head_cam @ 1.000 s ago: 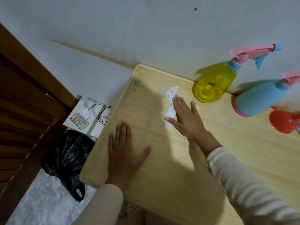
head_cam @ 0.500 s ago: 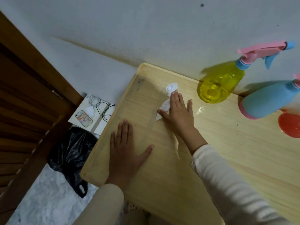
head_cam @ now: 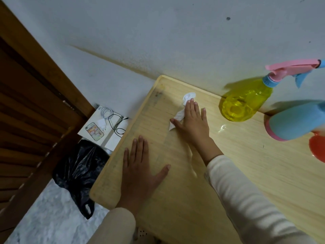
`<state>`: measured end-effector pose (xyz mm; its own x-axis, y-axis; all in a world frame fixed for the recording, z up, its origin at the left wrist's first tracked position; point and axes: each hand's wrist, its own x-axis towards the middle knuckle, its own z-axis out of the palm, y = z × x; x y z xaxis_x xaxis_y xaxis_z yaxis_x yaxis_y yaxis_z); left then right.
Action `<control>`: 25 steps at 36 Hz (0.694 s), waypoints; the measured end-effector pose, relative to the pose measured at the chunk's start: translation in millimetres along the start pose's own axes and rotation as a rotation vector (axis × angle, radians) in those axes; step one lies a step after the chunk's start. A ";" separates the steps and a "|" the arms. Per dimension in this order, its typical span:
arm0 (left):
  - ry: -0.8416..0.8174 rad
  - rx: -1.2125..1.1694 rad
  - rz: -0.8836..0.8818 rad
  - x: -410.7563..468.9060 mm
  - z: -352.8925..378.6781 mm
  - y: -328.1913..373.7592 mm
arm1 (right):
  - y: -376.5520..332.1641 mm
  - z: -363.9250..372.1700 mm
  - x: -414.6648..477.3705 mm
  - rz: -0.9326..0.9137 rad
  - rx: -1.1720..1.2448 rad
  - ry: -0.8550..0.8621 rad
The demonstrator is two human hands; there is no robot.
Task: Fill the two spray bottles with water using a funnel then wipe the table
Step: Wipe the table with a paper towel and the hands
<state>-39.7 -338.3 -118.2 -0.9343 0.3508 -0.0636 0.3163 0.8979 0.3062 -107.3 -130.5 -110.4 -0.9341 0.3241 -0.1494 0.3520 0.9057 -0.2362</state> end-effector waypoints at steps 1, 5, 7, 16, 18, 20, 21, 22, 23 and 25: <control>-0.002 0.000 -0.001 0.1 -0.1 0.0 | -1.8 -0.4 3.3 -0.002 0.002 -0.002; -0.020 0.012 -0.009 0.5 -0.7 -0.1 | -14.0 -3.6 22.8 -0.041 0.004 -0.052; -0.024 0.007 -0.014 0.9 -0.7 0.1 | -21.8 -5.4 34.9 -0.076 -0.004 -0.069; -0.001 -0.029 -0.020 1.1 1.0 -0.7 | -51.3 -9.1 69.5 -0.253 -0.096 -0.108; 0.001 -0.035 -0.020 1.1 0.9 -0.8 | -54.5 -10.8 70.7 -0.298 -0.094 -0.137; 0.007 -0.036 -0.017 1.1 0.1 -0.1 | -55.3 -12.8 69.3 -0.340 -0.100 -0.146; 0.008 -0.035 -0.016 1.1 -0.6 0.6 | -54.8 -13.5 67.7 -0.362 -0.105 -0.148; 0.004 -0.033 -0.018 0.8 -1.0 0.8 | -53.8 -14.1 65.7 -0.385 -0.111 -0.149; 0.001 -0.027 -0.021 0.6 -1.3 0.9 | -52.5 -14.7 63.0 -0.409 -0.117 -0.155; -0.009 -0.020 -0.028 0.0 -1.8 1.3 | -49.3 -17.0 56.7 -0.459 -0.134 -0.179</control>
<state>-39.6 -337.5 -116.0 -0.9412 0.3281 -0.0813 0.2865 0.9019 0.3232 -178.6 -152.2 -90.9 -0.9618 -0.1565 -0.2246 -0.1137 0.9747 -0.1923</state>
